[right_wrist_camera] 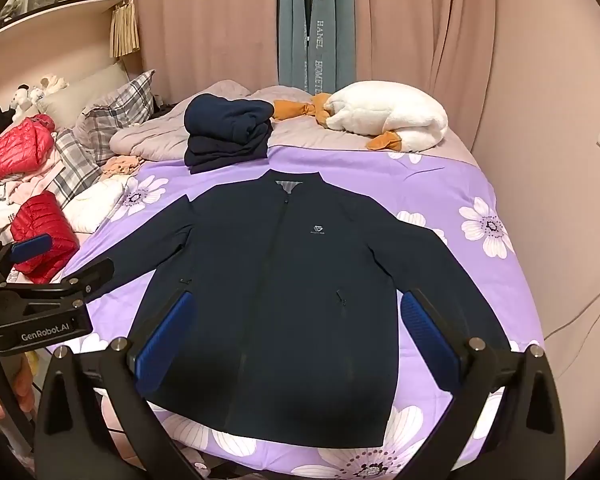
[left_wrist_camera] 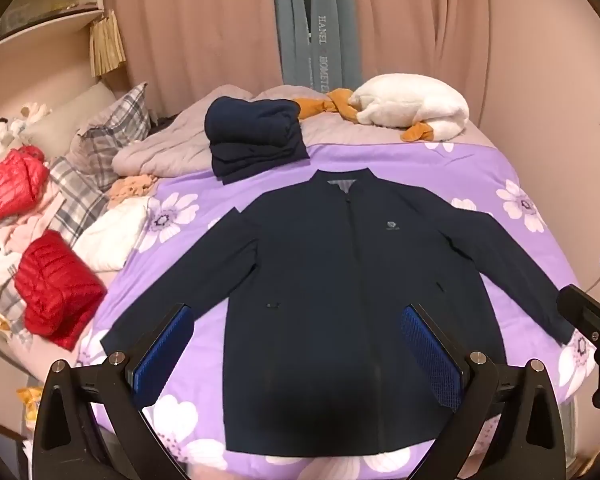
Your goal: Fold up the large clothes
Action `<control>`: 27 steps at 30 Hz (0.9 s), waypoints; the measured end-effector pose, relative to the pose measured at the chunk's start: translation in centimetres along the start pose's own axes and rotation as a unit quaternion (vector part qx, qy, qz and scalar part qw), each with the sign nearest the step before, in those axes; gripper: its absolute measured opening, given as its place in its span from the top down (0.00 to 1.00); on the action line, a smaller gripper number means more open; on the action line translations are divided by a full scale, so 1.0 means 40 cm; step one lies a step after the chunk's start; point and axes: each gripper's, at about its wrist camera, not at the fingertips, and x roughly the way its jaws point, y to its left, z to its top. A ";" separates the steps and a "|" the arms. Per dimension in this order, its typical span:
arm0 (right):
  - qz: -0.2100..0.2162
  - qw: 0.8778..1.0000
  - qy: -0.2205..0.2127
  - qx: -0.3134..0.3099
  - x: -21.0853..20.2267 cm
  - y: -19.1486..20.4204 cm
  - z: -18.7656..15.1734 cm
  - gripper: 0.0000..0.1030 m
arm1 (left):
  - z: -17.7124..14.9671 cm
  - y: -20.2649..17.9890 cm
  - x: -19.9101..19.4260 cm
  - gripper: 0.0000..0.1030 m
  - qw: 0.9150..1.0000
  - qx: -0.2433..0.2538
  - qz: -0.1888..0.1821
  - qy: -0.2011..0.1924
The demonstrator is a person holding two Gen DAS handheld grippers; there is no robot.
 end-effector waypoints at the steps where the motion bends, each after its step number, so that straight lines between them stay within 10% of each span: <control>1: 0.000 1.000 0.001 -0.001 0.002 0.001 -0.002 0.00 | 0.000 0.001 -0.001 0.01 1.000 0.000 0.000 -0.001; 27: 0.009 1.000 0.006 -0.001 0.021 0.017 -0.020 0.00 | -0.003 -0.004 -0.008 0.01 1.000 0.002 0.014 -0.021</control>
